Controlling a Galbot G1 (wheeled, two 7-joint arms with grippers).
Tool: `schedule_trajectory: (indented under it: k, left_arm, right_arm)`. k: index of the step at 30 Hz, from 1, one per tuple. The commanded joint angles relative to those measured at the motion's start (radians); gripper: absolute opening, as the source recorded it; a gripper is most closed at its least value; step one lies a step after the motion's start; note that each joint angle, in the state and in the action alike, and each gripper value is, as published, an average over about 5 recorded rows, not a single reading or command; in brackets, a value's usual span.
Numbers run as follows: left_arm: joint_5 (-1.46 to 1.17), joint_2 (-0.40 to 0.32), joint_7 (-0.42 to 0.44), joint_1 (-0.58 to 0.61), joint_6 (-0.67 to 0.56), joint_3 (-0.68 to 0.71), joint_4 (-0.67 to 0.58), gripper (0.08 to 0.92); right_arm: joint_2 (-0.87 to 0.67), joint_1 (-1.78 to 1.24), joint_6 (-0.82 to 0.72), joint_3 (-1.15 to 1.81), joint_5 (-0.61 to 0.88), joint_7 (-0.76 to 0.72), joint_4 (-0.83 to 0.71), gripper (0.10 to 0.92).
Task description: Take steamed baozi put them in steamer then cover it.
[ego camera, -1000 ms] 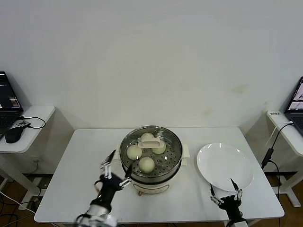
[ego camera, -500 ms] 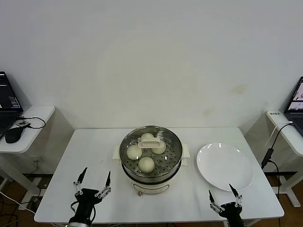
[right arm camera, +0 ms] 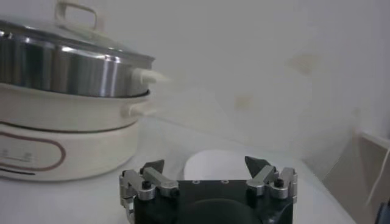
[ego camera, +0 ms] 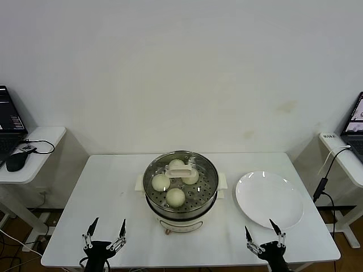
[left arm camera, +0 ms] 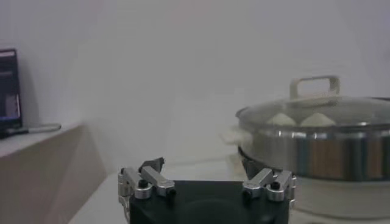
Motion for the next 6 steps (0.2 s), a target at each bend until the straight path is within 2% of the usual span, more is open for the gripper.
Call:
schedule_trajectory:
  k: [1, 6]
  left_arm:
    - [-0.045, -0.011, 0.015, 0.013, 0.001, -0.018, 0.029, 0.823]
    - [-0.047, -0.021, 0.014, -0.013, 0.017, -0.012, 0.036, 0.823]
  right_arm:
    - [0.001, -0.014, -0.03, -0.014, 0.027, -0.007, 0.022, 0.823]
    - [0.001, -0.009, -0.033, -0.018, 0.032, -0.007, 0.021, 0.823]
